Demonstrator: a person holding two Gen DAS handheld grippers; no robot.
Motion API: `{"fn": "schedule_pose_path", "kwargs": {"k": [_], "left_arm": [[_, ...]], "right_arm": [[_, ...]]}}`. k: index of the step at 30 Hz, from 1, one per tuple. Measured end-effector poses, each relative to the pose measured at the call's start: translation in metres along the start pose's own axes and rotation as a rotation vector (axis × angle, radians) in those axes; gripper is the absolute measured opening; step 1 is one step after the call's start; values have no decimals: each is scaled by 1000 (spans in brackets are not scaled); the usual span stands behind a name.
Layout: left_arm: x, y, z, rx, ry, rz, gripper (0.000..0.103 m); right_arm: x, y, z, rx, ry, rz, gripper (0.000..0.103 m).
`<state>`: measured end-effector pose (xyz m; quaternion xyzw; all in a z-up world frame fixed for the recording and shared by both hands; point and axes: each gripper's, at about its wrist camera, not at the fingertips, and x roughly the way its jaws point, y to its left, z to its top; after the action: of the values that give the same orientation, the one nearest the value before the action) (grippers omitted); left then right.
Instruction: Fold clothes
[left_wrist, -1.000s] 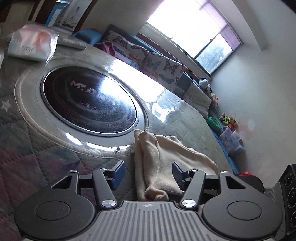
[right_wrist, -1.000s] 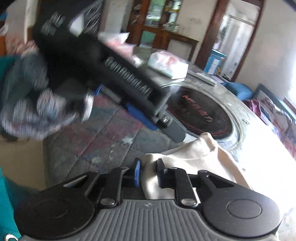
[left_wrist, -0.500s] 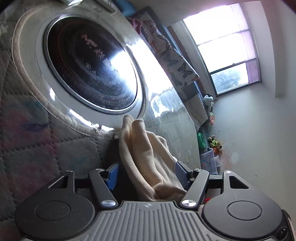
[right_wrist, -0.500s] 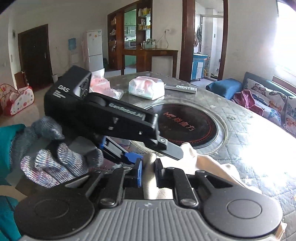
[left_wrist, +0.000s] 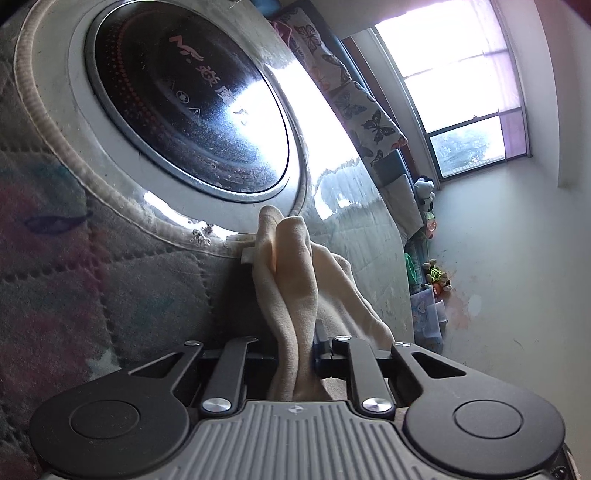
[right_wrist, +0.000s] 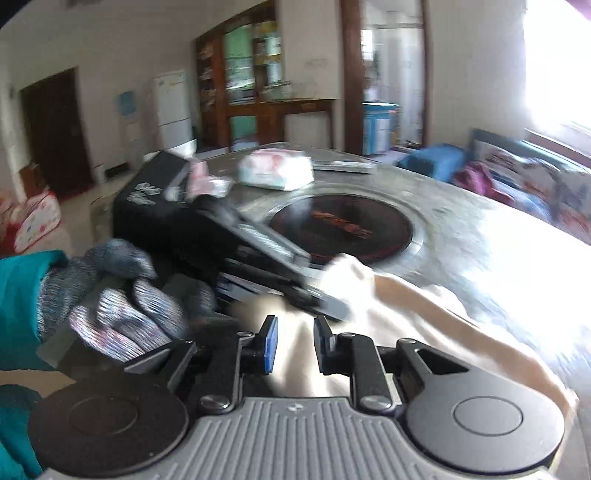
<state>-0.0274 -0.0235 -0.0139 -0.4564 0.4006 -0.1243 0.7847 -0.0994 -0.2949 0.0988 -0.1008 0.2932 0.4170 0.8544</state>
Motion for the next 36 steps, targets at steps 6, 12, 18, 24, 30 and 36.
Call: {"fn": "schedule_pose_path", "kwargs": {"k": [6, 12, 18, 24, 30, 36], "left_arm": [[-1, -5, -2, 38, -8, 23, 17], [1, -13, -4, 82, -21, 54, 17], [1, -19, -6, 122, -32, 82, 17], [3, -32, -5, 174, -45, 103, 17], [6, -67, -3, 271, -57, 68, 16], [35, -113, -5, 368, -17, 8, 16]], "right_arm": [[-30, -64, -29, 173, -15, -233, 20], [-40, -127, -56, 359, -27, -400, 26], [-35, -167, -76, 531, -46, -338, 30], [-34, -161, -76, 505, -72, -326, 15], [-58, -150, -72, 503, -151, -346, 10], [-98, -152, -67, 467, -202, -436, 10]]}}
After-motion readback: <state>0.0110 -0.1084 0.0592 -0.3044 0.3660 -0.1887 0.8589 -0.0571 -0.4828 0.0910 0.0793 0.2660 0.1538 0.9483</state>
